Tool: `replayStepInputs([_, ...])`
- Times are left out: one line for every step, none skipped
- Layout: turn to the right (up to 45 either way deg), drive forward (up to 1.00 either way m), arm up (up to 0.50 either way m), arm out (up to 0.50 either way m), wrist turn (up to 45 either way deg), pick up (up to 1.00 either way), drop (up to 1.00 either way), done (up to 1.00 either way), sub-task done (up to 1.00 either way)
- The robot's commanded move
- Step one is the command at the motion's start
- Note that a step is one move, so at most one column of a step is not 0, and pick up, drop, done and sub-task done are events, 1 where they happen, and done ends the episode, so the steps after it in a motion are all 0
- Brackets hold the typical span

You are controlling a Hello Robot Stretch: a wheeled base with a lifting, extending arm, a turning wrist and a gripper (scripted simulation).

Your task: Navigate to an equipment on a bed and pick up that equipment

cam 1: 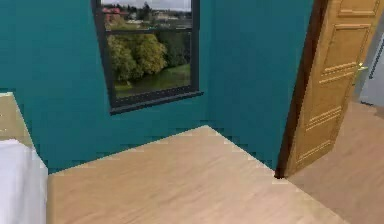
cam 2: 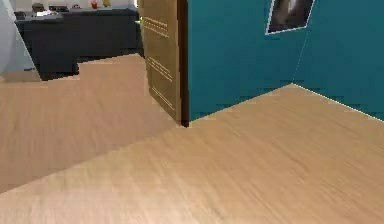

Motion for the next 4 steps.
replayStepInputs([45.0, 0.00, 0.00, 0.00, 0.0, 0.00, 0.00, 0.00, 0.00])
replayStepInputs([12.0, 0.00, 0.00, 0.00, 0.0, 0.00, 0.00, 0.00, 0.00])
replayStepInputs([0.0, 0.25, 0.00, 0.00, 0.0, 0.00, 0.00, 0.00, 0.00])
replayStepInputs([-45.0, 0.00, 0.00, 0.00, 0.0, 0.00, 0.00, 0.00, 0.00])
